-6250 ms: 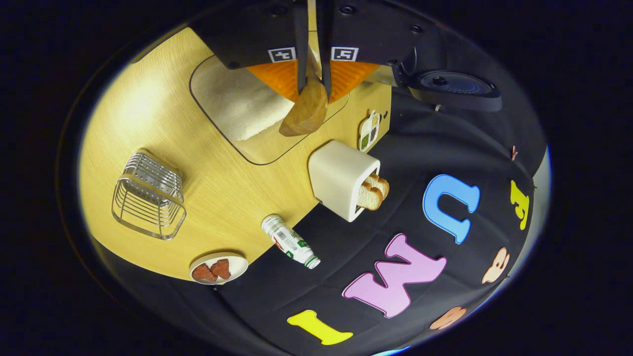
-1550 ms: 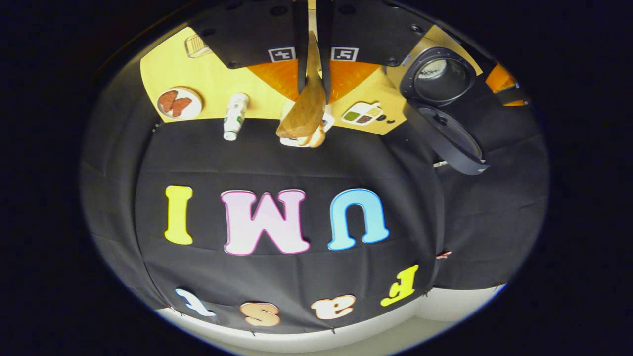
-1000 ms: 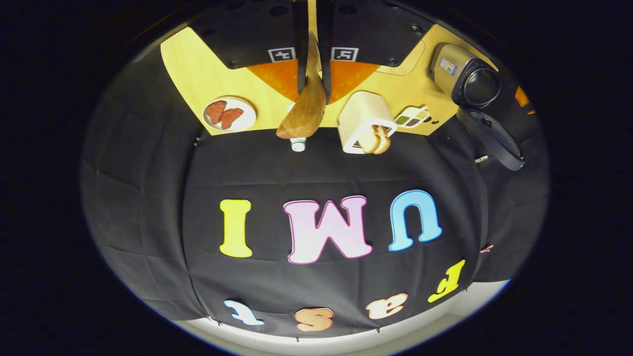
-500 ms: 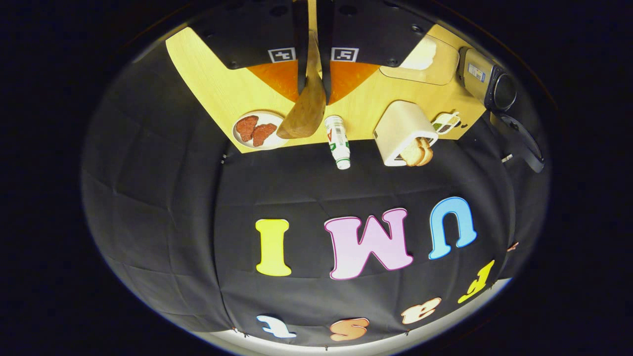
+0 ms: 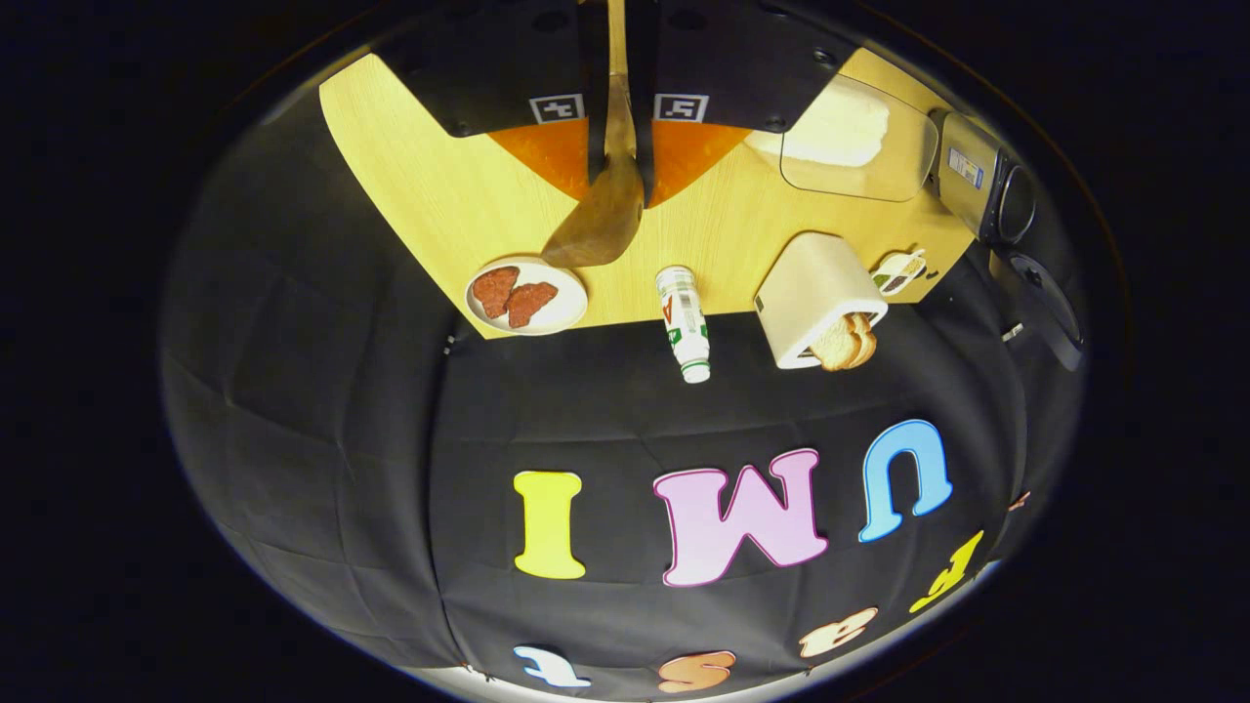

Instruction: Close the left gripper, press the button to open the rice cooker; take a wooden spoon from the chopstick holder with the right hand, scoop a spoonful of rice and pour it into the rice cooker, then put the wooden spoon back into the chopstick holder.

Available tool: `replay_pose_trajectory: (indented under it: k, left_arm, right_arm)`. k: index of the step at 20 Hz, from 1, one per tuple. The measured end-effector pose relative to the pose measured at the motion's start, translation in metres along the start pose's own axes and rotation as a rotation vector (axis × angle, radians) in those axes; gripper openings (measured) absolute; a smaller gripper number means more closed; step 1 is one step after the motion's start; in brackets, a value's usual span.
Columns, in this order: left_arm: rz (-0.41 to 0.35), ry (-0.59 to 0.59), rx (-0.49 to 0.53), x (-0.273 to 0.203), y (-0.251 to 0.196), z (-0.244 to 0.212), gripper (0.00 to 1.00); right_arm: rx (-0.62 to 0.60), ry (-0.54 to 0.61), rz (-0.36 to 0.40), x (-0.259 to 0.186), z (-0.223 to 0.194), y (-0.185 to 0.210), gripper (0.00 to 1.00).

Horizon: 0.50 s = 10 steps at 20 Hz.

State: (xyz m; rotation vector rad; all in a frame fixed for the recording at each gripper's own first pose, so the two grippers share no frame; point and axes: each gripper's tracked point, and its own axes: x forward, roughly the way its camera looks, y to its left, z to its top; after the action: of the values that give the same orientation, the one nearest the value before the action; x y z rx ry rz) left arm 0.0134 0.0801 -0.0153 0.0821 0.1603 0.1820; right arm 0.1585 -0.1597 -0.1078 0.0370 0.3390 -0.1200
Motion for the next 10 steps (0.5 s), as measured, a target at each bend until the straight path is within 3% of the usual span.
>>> replay_pose_trajectory:
  k: [7, 10]
  left_arm:
    - [-0.007, 0.001, -0.015, -0.003, -0.004, 0.001, 0.8]
    - [-0.007, 0.004, -0.023, -0.004, -0.003, -0.001, 0.8]
  right_arm:
    - [0.006, 0.059, -0.043, -0.001, -0.023, -0.016, 0.17]
    - [-0.027, 0.044, -0.083, -0.007, -0.016, -0.028, 0.31]
